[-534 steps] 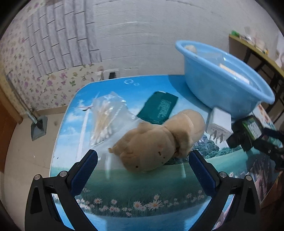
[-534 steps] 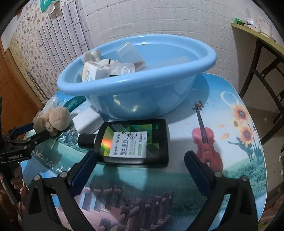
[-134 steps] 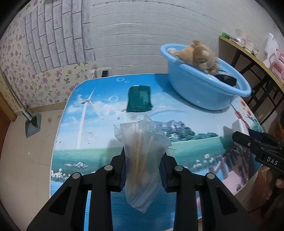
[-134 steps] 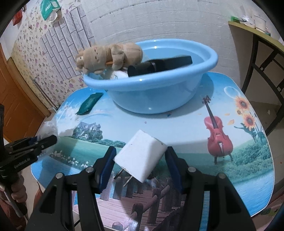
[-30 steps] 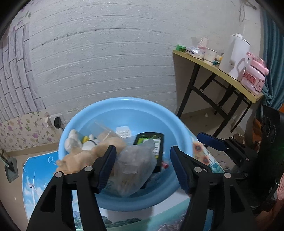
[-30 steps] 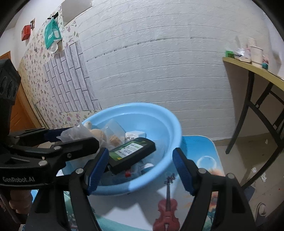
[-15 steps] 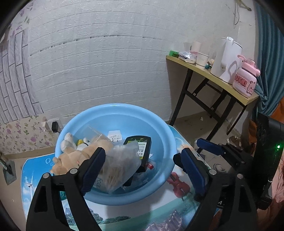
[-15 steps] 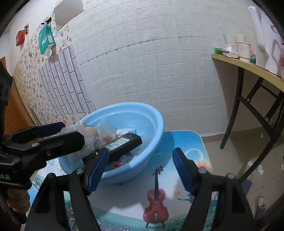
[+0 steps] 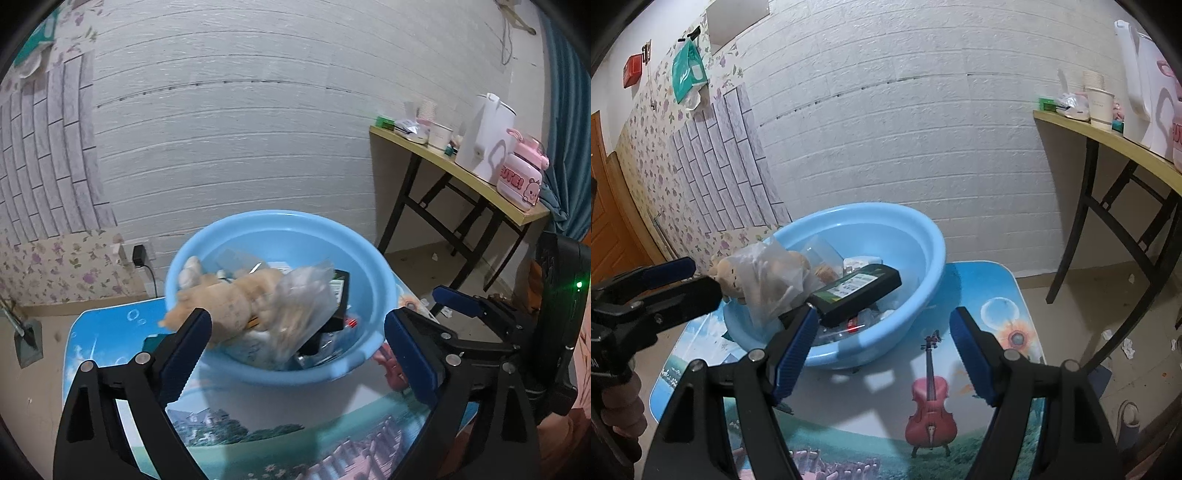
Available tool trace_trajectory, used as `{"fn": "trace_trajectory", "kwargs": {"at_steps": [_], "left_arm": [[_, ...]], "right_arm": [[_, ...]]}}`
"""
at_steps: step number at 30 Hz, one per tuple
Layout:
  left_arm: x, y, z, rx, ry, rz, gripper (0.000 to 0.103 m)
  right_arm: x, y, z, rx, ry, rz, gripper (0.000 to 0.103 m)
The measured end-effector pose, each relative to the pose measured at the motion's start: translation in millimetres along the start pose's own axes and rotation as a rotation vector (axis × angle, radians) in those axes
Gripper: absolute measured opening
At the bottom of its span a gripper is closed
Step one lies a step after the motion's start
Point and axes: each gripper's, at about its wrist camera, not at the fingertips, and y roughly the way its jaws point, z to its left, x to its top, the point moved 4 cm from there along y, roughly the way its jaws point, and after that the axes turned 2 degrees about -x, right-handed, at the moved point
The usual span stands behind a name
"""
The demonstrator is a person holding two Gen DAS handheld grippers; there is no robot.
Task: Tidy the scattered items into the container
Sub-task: 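Open both tools to release the swab bag and charger into the basin, then withdraw the left tool and lower it onto the dark green packet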
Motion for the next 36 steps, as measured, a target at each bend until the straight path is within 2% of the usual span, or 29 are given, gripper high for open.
{"fn": "trace_trajectory", "kwargs": {"at_steps": [12, 20, 28, 36], "left_arm": [[-18.4, -21.5, 38.4, 0.048, -0.051, -0.018, 0.095], [-44.3, -22.0, 71.1, 0.085, -0.087, 0.014, 0.095], [-59.6, -3.5, 105.3, 0.139, -0.119, 0.061, 0.095], [-71.1, 29.0, 131.1, 0.146, -0.148, 0.122, 0.095]], "right_arm": [[-3.3, -6.0, 28.2, 0.010, -0.057, 0.005, 0.074], [-9.0, -4.7, 46.9, 0.031, -0.087, 0.007, 0.074], [-9.1, 6.2, 63.0, 0.055, -0.113, 0.013, 0.074], [0.7, 26.9, 65.5, 0.048, -0.110, 0.018, 0.074]]}}
